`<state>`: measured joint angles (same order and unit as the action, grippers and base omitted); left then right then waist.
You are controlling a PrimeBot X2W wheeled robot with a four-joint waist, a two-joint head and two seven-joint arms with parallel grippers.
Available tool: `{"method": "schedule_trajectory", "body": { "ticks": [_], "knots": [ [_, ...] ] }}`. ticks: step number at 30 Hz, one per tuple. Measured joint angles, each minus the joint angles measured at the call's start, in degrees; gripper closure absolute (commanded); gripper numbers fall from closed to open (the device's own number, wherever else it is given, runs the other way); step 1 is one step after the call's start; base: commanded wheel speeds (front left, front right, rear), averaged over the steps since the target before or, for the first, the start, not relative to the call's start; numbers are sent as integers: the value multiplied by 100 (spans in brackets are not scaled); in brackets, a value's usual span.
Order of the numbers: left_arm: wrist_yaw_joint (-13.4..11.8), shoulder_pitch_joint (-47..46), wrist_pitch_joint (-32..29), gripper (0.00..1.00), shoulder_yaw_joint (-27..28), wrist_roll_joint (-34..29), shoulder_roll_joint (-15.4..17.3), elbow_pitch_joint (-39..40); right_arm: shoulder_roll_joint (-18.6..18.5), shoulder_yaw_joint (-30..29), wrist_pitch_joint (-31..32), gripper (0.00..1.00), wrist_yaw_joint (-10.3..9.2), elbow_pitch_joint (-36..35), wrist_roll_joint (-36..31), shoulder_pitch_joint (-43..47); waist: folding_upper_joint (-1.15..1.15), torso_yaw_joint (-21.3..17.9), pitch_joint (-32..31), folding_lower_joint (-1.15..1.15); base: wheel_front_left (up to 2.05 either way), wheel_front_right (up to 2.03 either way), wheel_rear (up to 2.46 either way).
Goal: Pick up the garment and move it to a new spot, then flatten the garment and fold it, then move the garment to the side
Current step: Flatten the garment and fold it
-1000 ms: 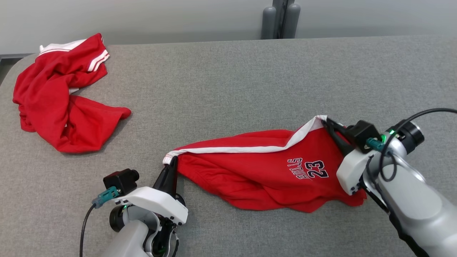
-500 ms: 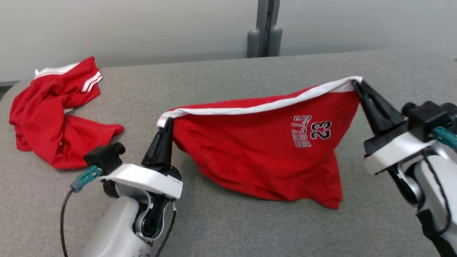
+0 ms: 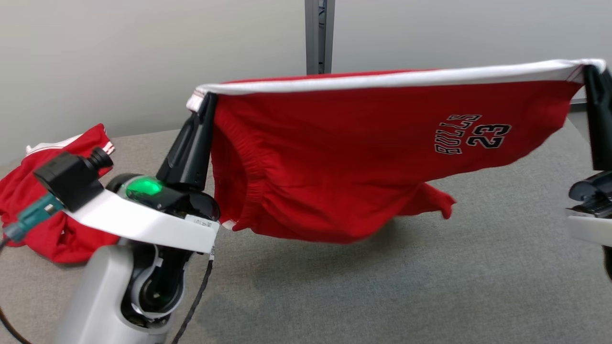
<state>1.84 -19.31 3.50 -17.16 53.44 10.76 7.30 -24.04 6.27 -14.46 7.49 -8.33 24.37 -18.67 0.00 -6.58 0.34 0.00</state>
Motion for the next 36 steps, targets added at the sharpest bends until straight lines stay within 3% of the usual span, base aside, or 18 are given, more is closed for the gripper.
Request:
{"method": "schedule_trajectory", "body": {
  "ticks": [4, 7, 12, 17, 22, 26, 30, 36],
  "knots": [
    [-221, -277, -470, 100, 22, 16, 222, 445, 26, -210, 272, 100, 0, -391, 283, 52, 0, -55, 79, 0, 0, 0, 0],
    [-304, -761, -814, 100, -9, 19, 293, 294, 41, -178, 447, 100, 0, -287, 426, -90, 0, -67, 248, 0, 0, 0, 0],
    [-366, -2047, -1370, 100, -137, -90, 354, -662, 53, 315, 638, 100, 0, 419, 514, -1086, 0, -82, 717, 0, 0, 0, 0],
    [-338, -3939, -1534, 100, -234, -627, 439, -1886, 246, 847, 655, 100, 0, 1379, 549, -3004, 0, -127, 1400, 0, 0, 0, 0],
    [-198, -5843, -981, 100, -194, -1143, 326, -3039, 686, 854, 210, 100, 0, 2566, 171, -4905, 0, -254, 2117, 0, 0, 0, 0],
    [57, -6666, -313, 100, -291, -1491, 246, -3840, 1121, 791, -3, 100, 0, 3199, -33, -5720, 0, -378, 2627, 0, 0, 0, 0],
    [257, -6667, 283, 100, -360, -1630, 292, -4687, 1483, 1057, -40, 100, 0, 3492, -73, -5745, 0, -498, 3053, 0, 0, 0, 0],
    [494, -5864, 750, 100, -532, -1517, 481, -5651, 1649, 1340, -45, 100, 1, 3333, -51, -4795, 0, -629, 3480, 0, 0, 0, 0]
  ]
}}
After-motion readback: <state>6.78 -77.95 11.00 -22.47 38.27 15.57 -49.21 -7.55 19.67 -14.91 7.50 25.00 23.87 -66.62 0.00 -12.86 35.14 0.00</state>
